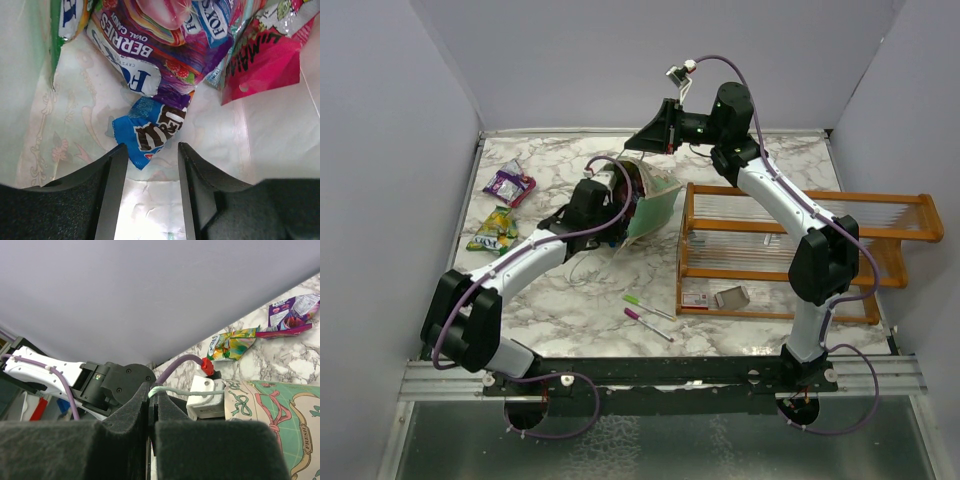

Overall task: Take the snacks out of the paper bag
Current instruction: Take out the snack from the paper bag.

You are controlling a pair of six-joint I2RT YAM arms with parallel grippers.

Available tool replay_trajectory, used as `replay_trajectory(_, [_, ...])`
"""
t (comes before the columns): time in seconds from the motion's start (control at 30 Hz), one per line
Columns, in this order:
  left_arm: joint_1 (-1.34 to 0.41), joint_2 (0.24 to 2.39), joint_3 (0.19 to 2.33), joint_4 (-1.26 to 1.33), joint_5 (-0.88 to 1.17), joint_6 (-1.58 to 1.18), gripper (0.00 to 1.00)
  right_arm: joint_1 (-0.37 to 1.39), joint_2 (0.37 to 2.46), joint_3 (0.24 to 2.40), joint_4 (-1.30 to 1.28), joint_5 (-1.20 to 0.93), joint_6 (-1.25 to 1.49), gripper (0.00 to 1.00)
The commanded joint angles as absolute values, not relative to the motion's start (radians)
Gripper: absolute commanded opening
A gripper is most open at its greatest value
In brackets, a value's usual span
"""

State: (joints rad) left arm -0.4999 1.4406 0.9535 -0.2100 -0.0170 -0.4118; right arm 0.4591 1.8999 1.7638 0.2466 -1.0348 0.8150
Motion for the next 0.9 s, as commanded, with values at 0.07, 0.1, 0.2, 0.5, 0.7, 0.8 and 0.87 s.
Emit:
replay_trajectory(0.07, [-0.527,1.45,0.948,-0.129,-0.169,-0.396,0.54,0.459,1.857,1.791,0.264,-1.025,0.814,0.01])
replay_trajectory(0.1, [-0.529,1.452,0.943,-0.123,-0.184,-0.394,0.56,0.459,1.857,1.792,0.265,-1.025,0.814,0.01])
replay_trajectory(0.2, [-0.535,1.467,0.933,-0.1,-0.206,-0.394,0.57,0.459,1.86,1.793,0.266,-1.024,0.815,0.01])
replay_trajectory(0.5, [-0.562,1.551,0.948,-0.082,-0.303,-0.403,0.6,0.458,1.859,1.792,0.268,-1.024,0.82,0.01])
replay_trajectory(0.7, [-0.58,1.594,0.935,-0.076,-0.331,-0.41,0.65,0.459,1.858,1.792,0.267,-1.026,0.817,0.01])
replay_trajectory(0.8, [-0.581,1.608,0.926,-0.059,-0.312,-0.418,0.64,0.459,1.858,1.79,0.267,-1.026,0.818,0.01])
replay_trajectory(0.87, [-0.581,1.614,0.924,-0.048,-0.301,-0.419,0.59,0.459,1.858,1.79,0.268,-1.025,0.82,0.01])
